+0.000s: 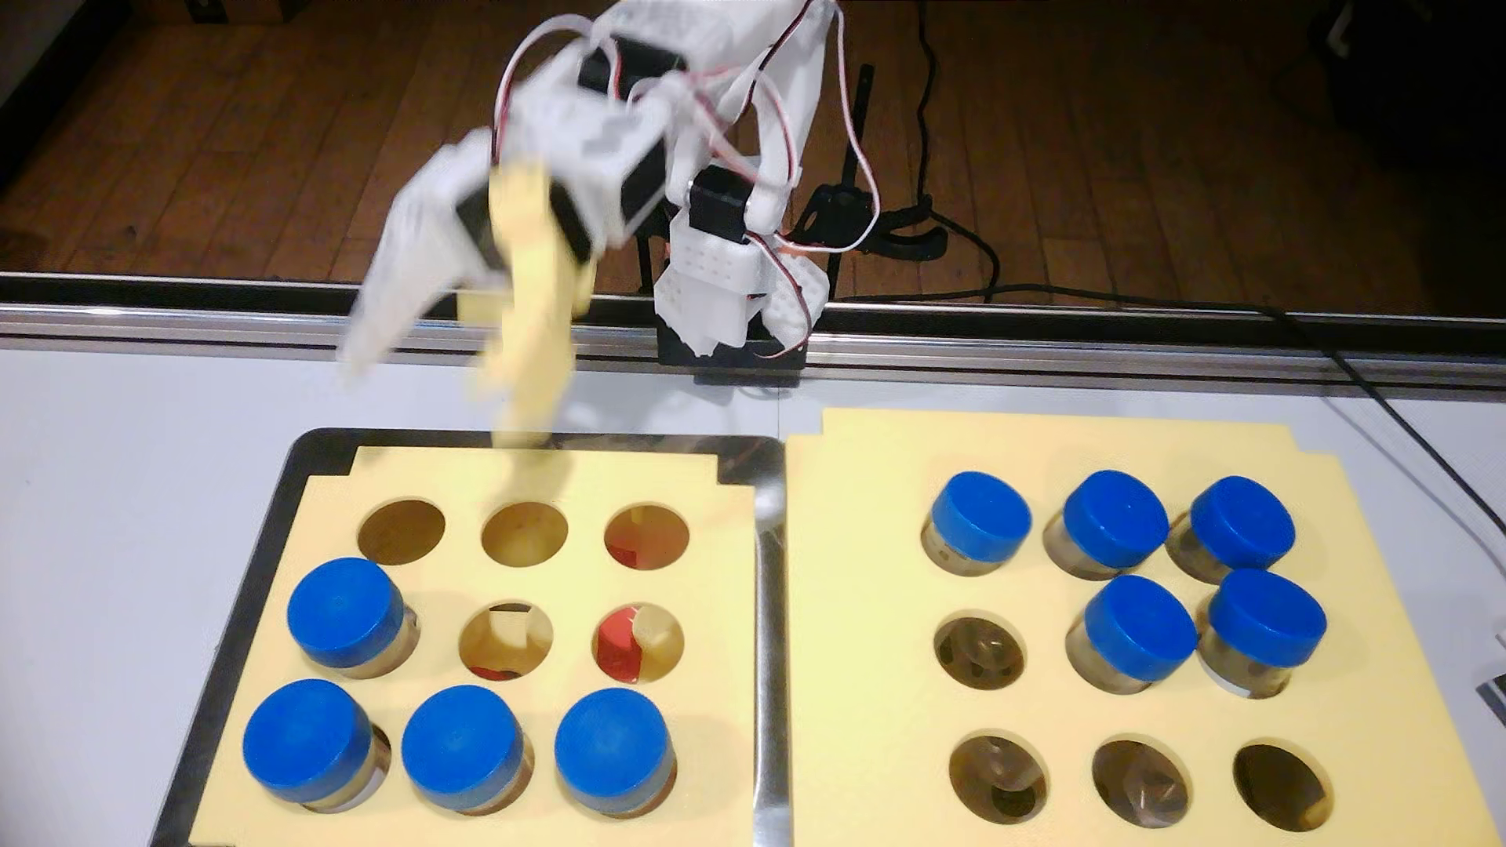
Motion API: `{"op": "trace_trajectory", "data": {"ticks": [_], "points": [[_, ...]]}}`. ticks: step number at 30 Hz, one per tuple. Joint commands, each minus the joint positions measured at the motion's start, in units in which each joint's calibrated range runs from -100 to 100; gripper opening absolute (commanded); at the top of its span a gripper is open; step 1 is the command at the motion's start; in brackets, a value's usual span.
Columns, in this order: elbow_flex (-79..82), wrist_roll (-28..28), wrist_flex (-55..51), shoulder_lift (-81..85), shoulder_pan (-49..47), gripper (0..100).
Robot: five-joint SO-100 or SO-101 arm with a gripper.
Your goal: Move the test tubes
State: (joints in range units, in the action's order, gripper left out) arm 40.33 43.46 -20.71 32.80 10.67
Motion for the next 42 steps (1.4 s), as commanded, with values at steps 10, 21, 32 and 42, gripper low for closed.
{"op": "trace_trajectory", "data": {"ticks": [10, 21, 32, 42], "points": [[-12.1, 7.2, 1.2, -17.7, 0.6, 37], [-18.8, 7.3, 9.9, -27.4, -0.9, 35], [-22.9, 6.9, 10.0, -31.5, -2.5, 23], [-30.8, 6.9, 9.9, -28.8, -3.6, 11]]}}
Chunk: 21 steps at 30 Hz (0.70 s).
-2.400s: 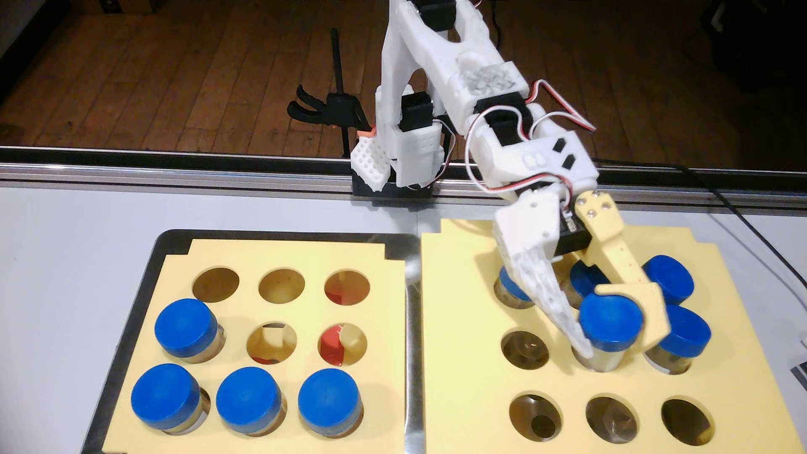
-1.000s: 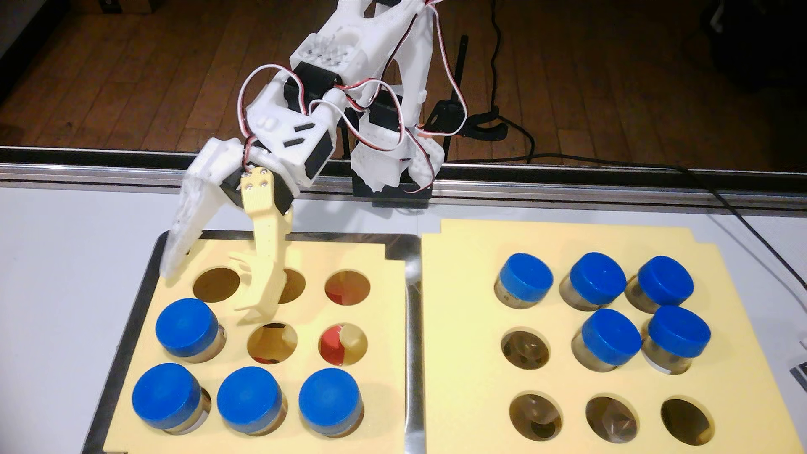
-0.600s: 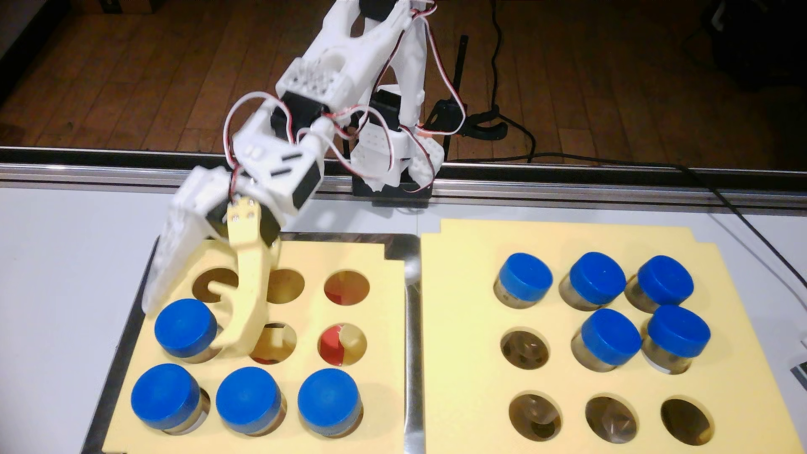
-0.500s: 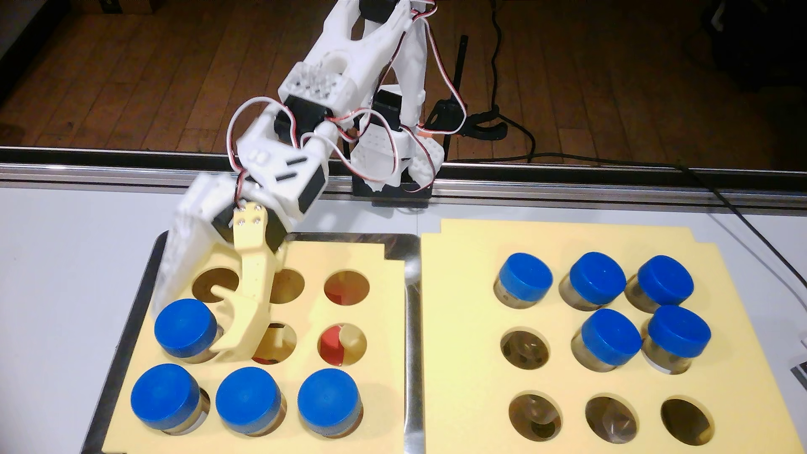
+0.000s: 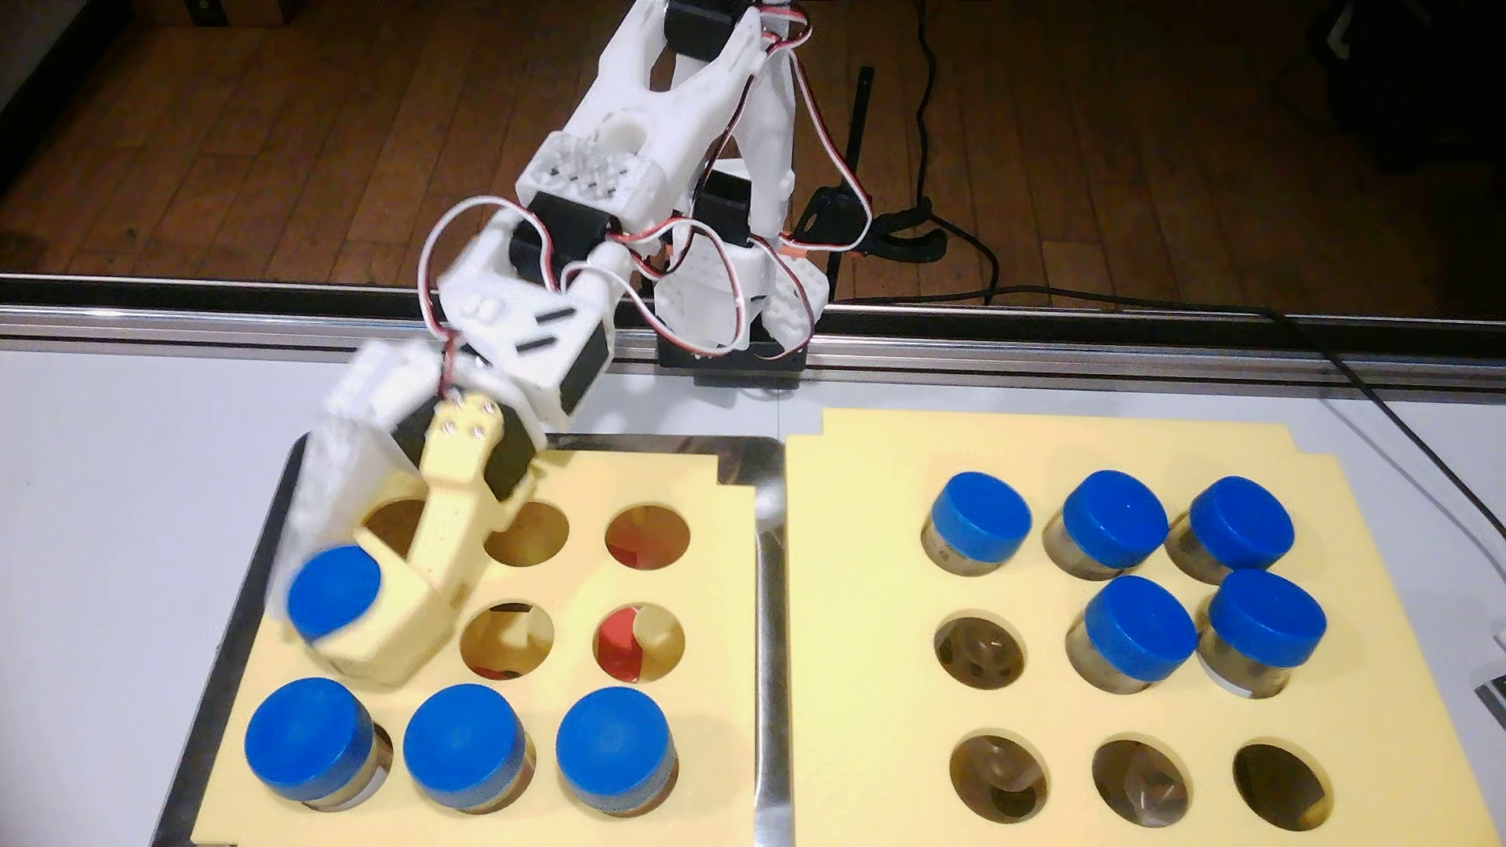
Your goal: Move the test tubes
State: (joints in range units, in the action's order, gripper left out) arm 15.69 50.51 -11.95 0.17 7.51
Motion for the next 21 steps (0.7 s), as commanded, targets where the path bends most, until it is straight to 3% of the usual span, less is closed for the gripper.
{"op": "trace_trajectory", "data": {"ticks": [1, 13, 21], "points": [[-7.2, -0.1, 0.7, 5.1, -0.4, 11], [-17.3, -0.3, -3.2, 25.1, -0.3, 11], [-4.0, -5.6, -3.3, 27.0, -18.1, 11]]}}
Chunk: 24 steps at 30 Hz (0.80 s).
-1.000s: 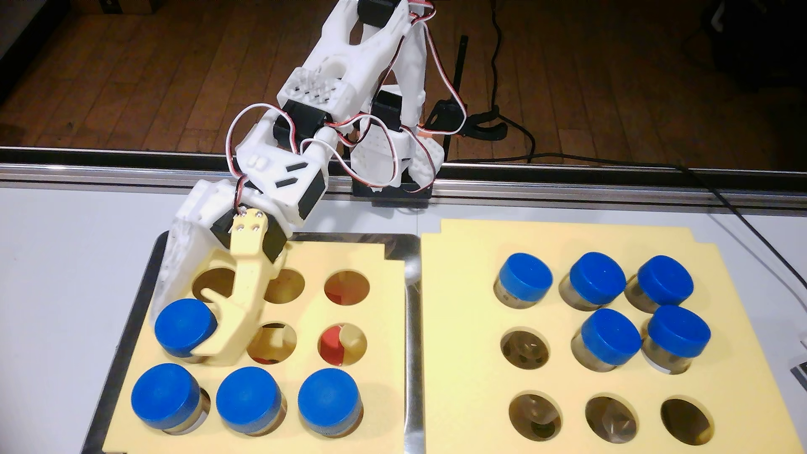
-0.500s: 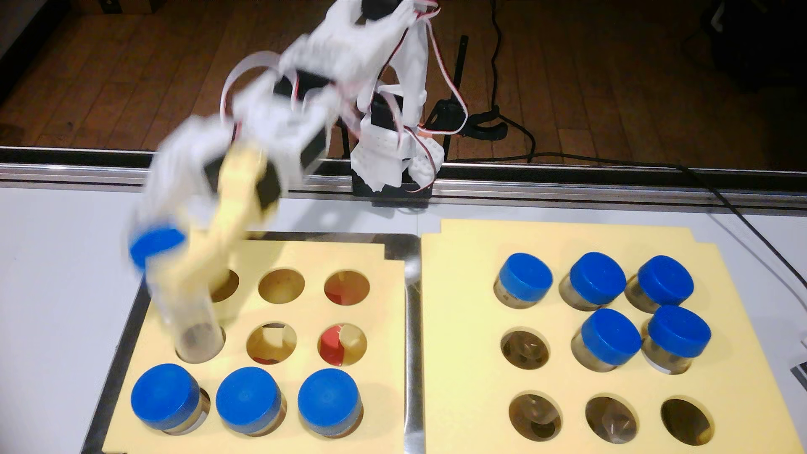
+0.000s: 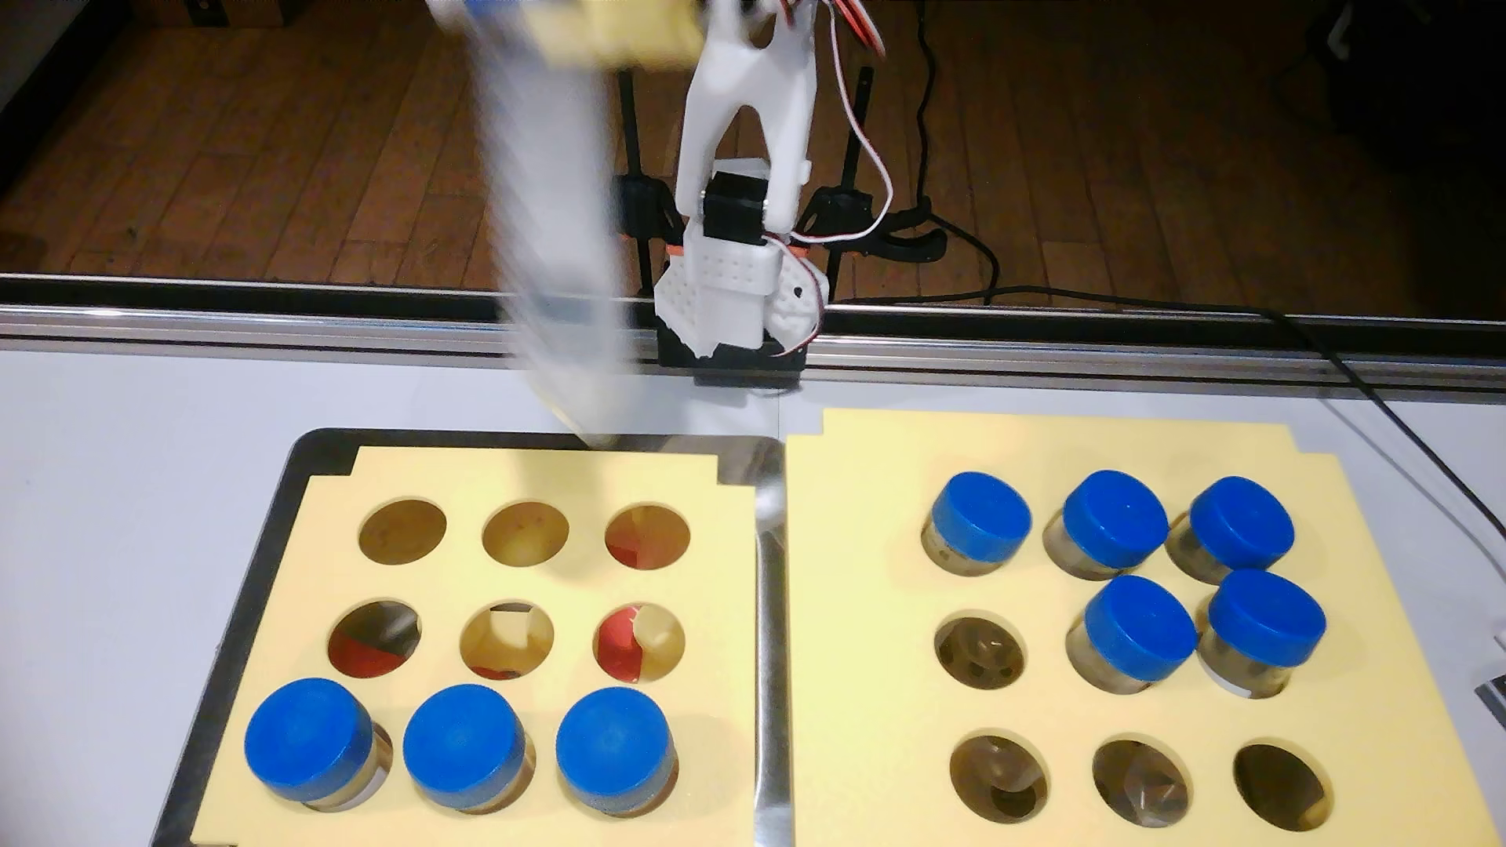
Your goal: Move the test tubes
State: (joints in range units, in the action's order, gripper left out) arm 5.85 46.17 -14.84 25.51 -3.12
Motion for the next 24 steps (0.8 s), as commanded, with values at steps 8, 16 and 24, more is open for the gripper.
{"op": "trace_trajectory", "data": {"ticks": [8, 16, 24], "points": [[12.8, -1.3, -0.5, 1.1, -16.6, 11], [16.5, -3.4, -0.5, 0.9, -20.5, 12], [14.5, -3.1, -0.4, -6.1, -23.3, 12]]}}
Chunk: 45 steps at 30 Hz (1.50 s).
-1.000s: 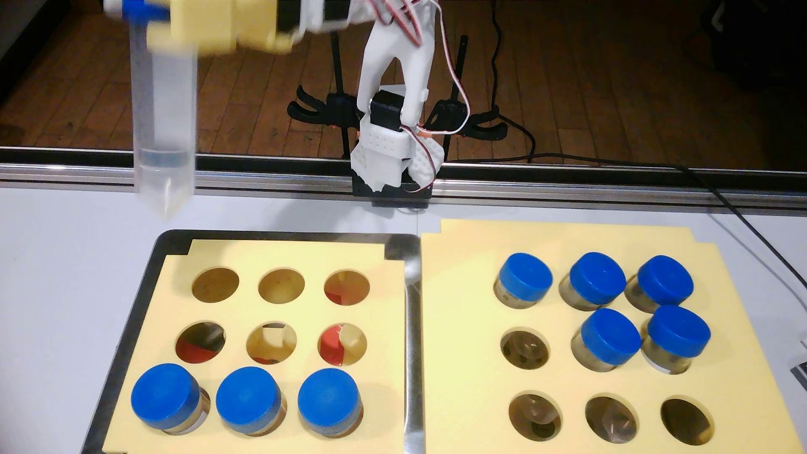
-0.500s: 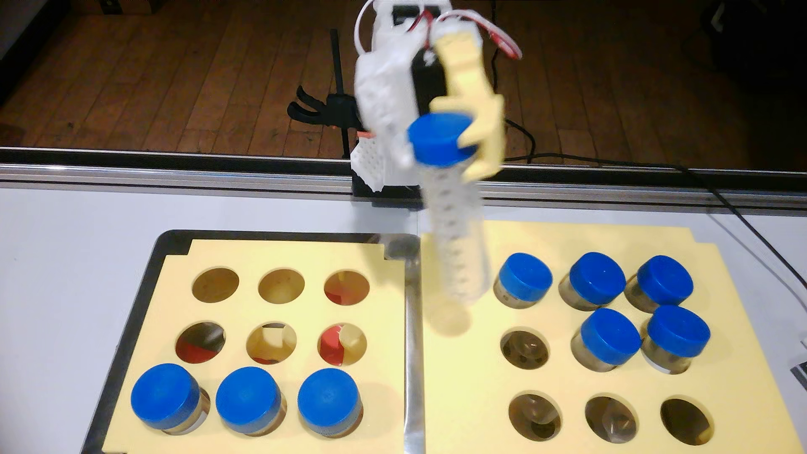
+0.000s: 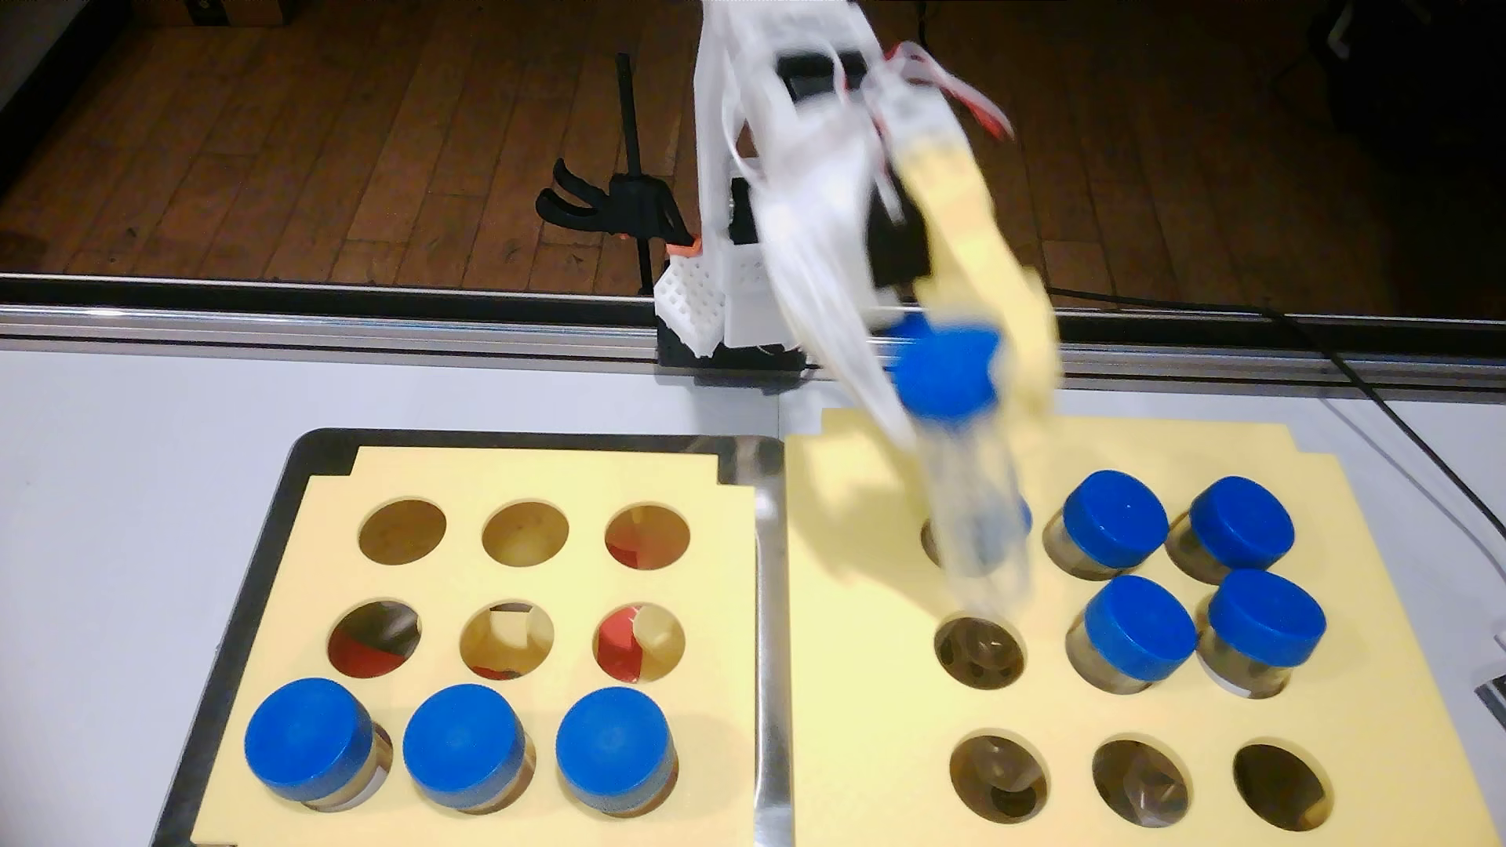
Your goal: Move the test tubes
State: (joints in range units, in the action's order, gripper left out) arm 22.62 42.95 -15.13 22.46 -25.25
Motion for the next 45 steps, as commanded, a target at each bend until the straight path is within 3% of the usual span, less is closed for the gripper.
{"op": "trace_trajectory", "data": {"ticks": [1, 9, 15, 18, 22, 25, 30, 35, 39, 45], "points": [[-3.1, 0.1, -0.1, -5.0, -1.5, 11], [-2.5, 5.6, -0.9, -7.8, -2.9, 12], [5.2, 3.0, -1.0, -7.9, -8.3, 12], [6.1, 0.8, -1.0, -8.0, -7.9, 18], [2.7, 0.3, -1.0, -11.0, -6.2, 34], [-1.7, -0.2, -0.9, -14.4, -5.3, 38], [-7.1, 0.1, -0.6, -14.3, 0.2, 38], [-5.9, 0.2, -0.8, -1.9, 10.0, 37], [2.9, 0.2, -0.8, 4.2, 17.0, 37], [15.0, 0.1, -0.7, 3.6, 18.3, 36]]}}
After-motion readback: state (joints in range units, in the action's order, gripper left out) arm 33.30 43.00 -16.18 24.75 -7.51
